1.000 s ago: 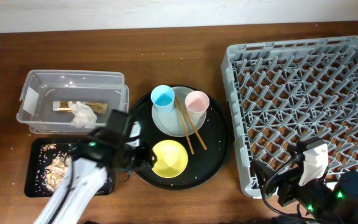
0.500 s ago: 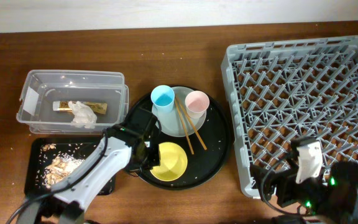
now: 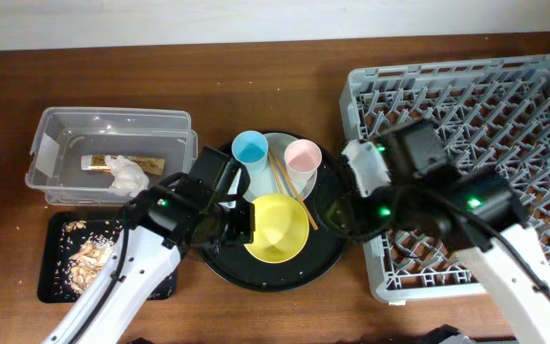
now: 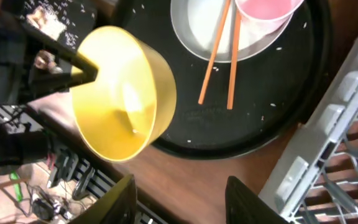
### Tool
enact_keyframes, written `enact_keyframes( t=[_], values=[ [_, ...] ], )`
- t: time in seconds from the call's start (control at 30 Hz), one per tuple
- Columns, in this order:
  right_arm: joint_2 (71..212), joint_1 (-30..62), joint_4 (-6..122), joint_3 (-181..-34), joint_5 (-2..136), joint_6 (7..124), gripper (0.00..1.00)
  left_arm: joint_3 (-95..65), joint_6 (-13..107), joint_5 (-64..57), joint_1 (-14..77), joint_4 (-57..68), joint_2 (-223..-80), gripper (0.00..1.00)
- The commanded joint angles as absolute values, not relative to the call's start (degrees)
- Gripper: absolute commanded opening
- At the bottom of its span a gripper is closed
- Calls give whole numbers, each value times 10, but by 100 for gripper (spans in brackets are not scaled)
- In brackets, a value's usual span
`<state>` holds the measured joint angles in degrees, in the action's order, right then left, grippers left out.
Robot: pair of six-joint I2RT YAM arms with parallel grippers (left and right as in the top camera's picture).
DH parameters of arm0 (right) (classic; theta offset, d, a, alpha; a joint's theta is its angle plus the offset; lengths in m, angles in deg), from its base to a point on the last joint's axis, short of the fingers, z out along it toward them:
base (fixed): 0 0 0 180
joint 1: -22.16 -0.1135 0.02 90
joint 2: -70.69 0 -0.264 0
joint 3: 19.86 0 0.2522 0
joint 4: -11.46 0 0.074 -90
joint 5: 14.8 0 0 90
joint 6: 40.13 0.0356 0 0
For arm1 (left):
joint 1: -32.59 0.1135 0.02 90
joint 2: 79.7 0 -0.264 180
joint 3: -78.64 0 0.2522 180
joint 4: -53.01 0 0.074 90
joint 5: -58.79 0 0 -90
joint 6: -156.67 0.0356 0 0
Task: Sort waste into correct bins and load items into the dishwasher rack
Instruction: 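Carry the yellow bowl with the right gripper to the rack's far corner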
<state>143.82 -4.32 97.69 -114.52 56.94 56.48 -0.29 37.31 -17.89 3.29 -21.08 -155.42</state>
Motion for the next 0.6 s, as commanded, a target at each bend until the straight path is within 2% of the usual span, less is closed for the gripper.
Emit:
enact_keyframes(
  t=[0.0, 0.07, 0.1, 0.13, 0.17, 0.23, 0.33, 0.37, 0.4, 0.43, 0.47, 0.5, 0.57],
  values=[
    [1487, -87, 948, -1155, 594, 586, 45, -14, 385, -170, 31, -211, -1547, 1],
    [1538, -116, 927, -1155, 594, 586, 43, -14, 385, -170, 31, -211, -1547, 0],
    [1558, -127, 917, -1155, 595, 586, 39, -14, 385, -170, 31, -211, -1547, 0],
    [1577, -136, 913, -1155, 599, 586, 30, -14, 385, -170, 31, -212, -1547, 0],
    [1587, -139, 912, -1155, 610, 588, 29, -14, 385, -170, 31, -213, -1547, 1],
    [1596, -140, 912, -1155, 624, 594, 4, -14, 385, -170, 31, -215, -1547, 1],
    [1596, -138, 905, -1156, 632, 594, 4, -14, 385, -170, 31, -215, -1547, 1],
    [1596, -138, 903, -1156, 657, 594, 4, -14, 385, -170, 31, -215, -1547, 13],
    [1596, -138, 903, -1156, 685, 594, 4, -14, 388, -171, 31, -215, -1547, 39],
    [1596, -138, 903, -1156, 723, 596, 4, -14, 403, -175, 31, -215, -1547, 81],
    [1596, -137, 903, -1164, 795, 604, 4, -14, 410, -213, 33, -217, -1547, 99],
    [1595, -137, 903, -1170, 850, 614, 4, -15, 411, -229, 35, -218, -1547, 99],
    [1595, -137, 884, -1191, 1072, 614, 4, -16, 410, -236, 45, -219, -1547, 99]
  ],
)
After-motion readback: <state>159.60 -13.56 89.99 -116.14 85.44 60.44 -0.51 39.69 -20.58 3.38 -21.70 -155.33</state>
